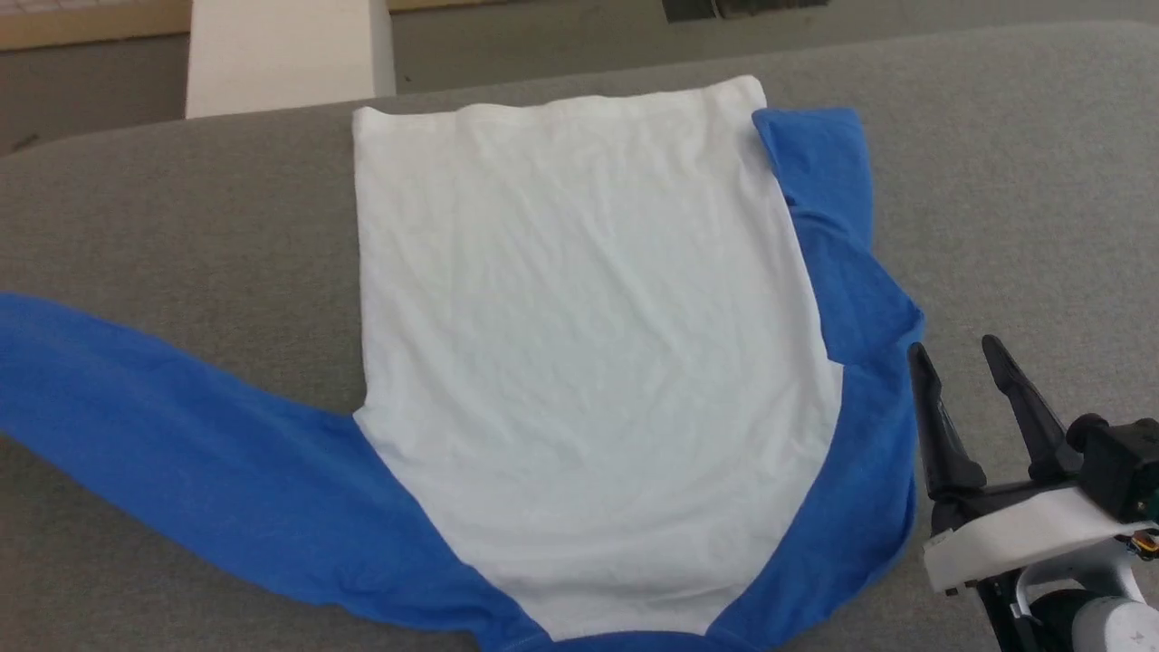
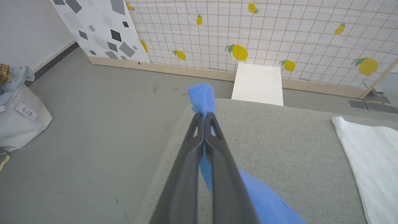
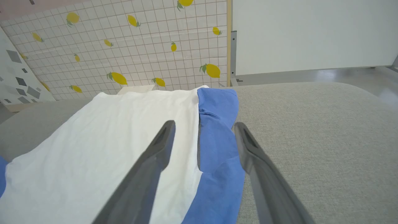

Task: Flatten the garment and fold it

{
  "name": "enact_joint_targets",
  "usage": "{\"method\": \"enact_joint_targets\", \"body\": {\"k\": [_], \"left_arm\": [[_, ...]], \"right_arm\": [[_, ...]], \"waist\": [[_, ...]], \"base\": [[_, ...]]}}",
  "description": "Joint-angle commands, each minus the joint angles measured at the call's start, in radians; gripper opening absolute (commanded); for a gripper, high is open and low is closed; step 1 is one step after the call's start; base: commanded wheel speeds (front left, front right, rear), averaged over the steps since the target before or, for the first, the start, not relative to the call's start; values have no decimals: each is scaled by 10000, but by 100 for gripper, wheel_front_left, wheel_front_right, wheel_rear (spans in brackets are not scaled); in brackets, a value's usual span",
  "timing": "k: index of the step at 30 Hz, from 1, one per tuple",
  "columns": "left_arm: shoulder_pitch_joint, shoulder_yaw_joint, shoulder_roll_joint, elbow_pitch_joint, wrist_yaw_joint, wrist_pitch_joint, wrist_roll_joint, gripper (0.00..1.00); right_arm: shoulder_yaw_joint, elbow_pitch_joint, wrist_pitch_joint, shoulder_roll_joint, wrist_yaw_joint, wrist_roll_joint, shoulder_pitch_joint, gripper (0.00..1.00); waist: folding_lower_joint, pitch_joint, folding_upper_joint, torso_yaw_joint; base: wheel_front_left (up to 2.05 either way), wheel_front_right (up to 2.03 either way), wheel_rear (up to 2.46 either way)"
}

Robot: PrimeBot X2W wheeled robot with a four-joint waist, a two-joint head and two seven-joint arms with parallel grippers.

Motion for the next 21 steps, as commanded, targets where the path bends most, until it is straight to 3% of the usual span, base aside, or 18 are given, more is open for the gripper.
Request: {"method": "enact_joint_targets", "body": {"k": [1, 7, 11, 16, 21], "left_arm": [[248, 76, 115, -510, 164, -170, 2, 0], [582, -301, -178, -3333, 621, -336, 345, 0], [117, -1201, -1017, -4815, 615, -146, 889, 0], [-1067, -3129, -3175, -5366, 517, 327, 1912, 0], [-1934, -4882, -5647, -4079, 142, 568, 2432, 0]], "right_arm": [[-17, -91, 40, 56, -15, -32, 117, 100], [71, -195, 145, 105, -15, -21, 207, 100], [58, -236, 183, 126, -15, -9, 228, 100], [41, -261, 253, 129, -15, -8, 251, 100], [-123, -414, 327, 134, -15, -27, 285, 100]], "waist": [[1, -703, 0, 656], [1, -827, 0, 703], [1, -885, 0, 701], [1, -957, 0, 597], [1, -907, 0, 342]], "base": [[0, 0, 0], [0, 0, 0], [0, 0, 0], [0, 0, 0], [0, 0, 0]]}}
